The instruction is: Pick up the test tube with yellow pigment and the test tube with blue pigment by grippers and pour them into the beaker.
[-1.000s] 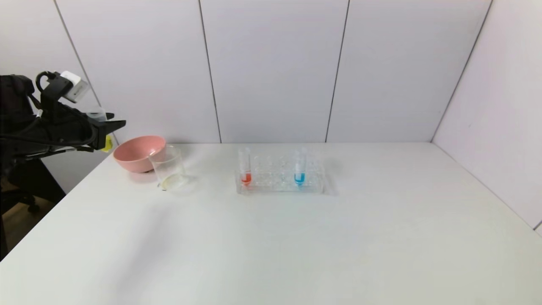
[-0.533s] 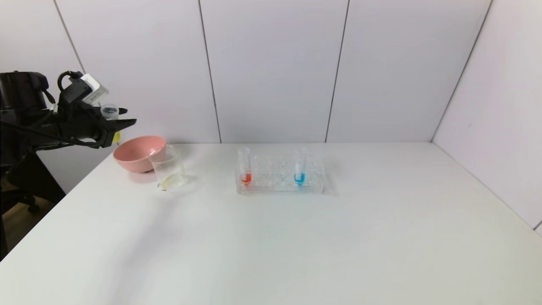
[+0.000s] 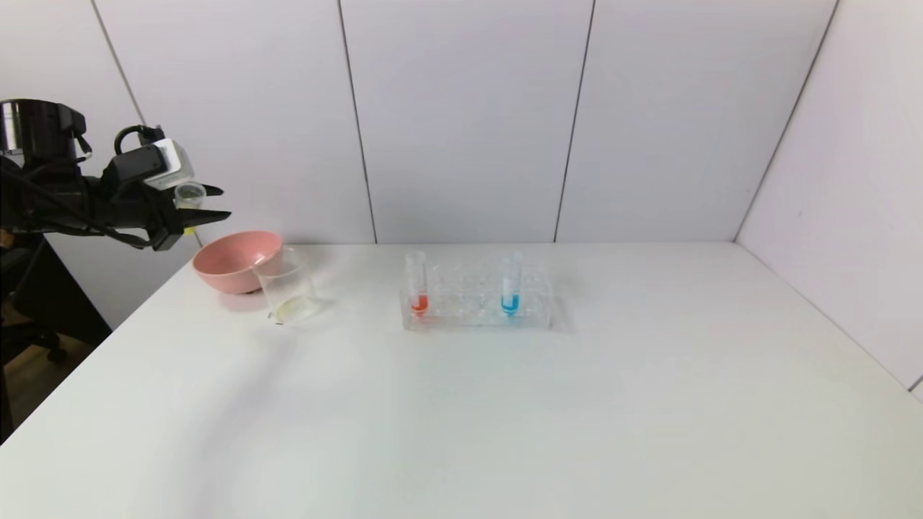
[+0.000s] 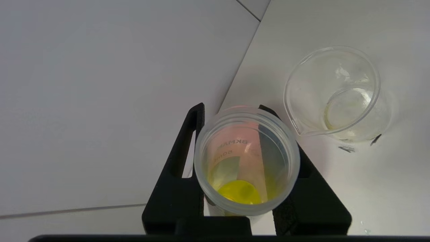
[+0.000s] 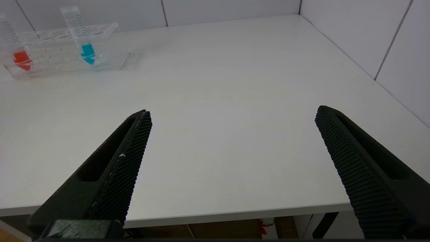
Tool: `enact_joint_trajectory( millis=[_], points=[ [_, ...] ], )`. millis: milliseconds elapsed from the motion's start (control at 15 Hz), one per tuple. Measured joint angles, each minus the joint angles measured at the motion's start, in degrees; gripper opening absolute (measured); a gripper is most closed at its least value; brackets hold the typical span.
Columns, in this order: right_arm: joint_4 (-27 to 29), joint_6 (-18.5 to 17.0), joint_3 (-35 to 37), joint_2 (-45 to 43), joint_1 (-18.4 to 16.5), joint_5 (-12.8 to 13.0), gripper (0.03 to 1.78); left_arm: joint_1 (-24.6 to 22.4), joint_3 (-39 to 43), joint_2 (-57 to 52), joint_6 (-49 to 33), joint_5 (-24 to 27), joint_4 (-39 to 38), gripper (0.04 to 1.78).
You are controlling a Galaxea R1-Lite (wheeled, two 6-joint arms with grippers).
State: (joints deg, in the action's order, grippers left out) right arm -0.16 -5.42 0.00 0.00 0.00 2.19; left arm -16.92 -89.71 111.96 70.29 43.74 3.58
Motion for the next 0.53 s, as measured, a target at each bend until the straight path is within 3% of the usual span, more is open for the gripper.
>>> enact_joint_trajectory(
  millis=[200, 533],
  points=[
    [0.0, 0.0, 0.0, 0.0, 0.0, 0.0, 1.77, -0.11, -4.33, 2.12, 8.31, 2.26, 5.69, 0.55],
    [0.0, 0.0, 0.0, 0.0, 0.0, 0.0, 1.77, -0.09, -13.2, 6.16, 20.92, 1.38, 17.38, 0.55]
  ],
)
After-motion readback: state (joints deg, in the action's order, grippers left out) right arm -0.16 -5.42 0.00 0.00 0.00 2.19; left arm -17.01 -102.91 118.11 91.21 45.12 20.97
